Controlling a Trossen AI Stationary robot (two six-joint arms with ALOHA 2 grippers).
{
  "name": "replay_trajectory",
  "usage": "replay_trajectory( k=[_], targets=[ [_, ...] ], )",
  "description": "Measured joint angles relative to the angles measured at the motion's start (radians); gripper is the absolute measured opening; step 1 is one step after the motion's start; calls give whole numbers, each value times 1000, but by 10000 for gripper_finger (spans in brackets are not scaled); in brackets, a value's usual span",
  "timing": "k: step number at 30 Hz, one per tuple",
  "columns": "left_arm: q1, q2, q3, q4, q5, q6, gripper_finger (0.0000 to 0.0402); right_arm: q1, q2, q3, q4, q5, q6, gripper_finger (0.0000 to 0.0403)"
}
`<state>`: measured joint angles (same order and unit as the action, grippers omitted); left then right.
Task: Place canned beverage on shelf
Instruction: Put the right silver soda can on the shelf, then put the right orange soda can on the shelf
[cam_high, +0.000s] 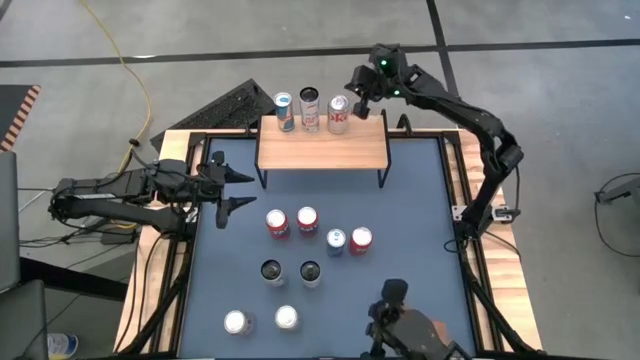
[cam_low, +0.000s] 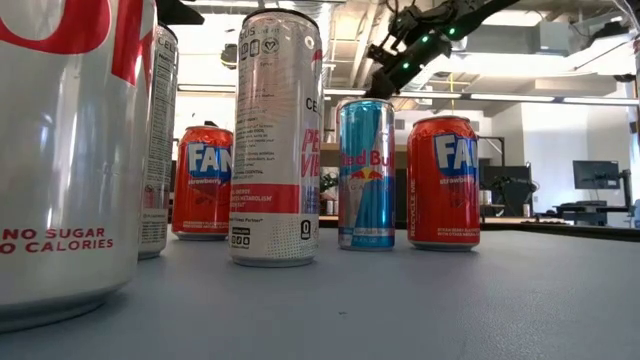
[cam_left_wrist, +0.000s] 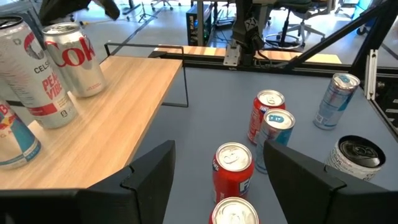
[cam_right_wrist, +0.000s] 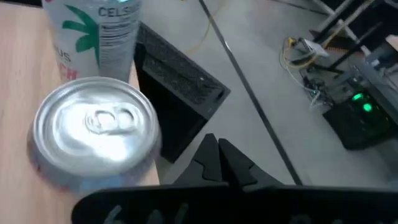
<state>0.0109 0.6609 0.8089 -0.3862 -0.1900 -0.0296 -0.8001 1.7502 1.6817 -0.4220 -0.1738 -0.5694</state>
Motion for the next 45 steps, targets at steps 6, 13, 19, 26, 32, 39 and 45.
replay_trajectory(
  k=[6, 13, 19, 26, 32, 39, 45],
  targets=[
    [0, 0, 0, -9, 0, -10, 233, 44, -122, 118, -337, -5, 36, 6],
    [0, 4, 0, -12, 102, 10, 235, 229, -249, 146, -716, 70, 148, 110],
    [0, 24, 0, -24, 194, 2, 238, 479, -290, 144, -892, 124, 413, 234],
    [0, 63, 0, -27, 289, -1, 239, 784, -264, 128, -933, 250, 634, 286],
    [0, 93, 0, -38, 299, 22, 239, 938, -175, 102, -933, 352, 703, 287],
    [0, 118, 0, -41, 352, 27, 239, 985, -8, 98, -936, 359, 694, 288],
    [0, 127, 0, -42, 352, 26, 239, 981, 120, 98, -1032, 357, 613, 288]
  ],
)
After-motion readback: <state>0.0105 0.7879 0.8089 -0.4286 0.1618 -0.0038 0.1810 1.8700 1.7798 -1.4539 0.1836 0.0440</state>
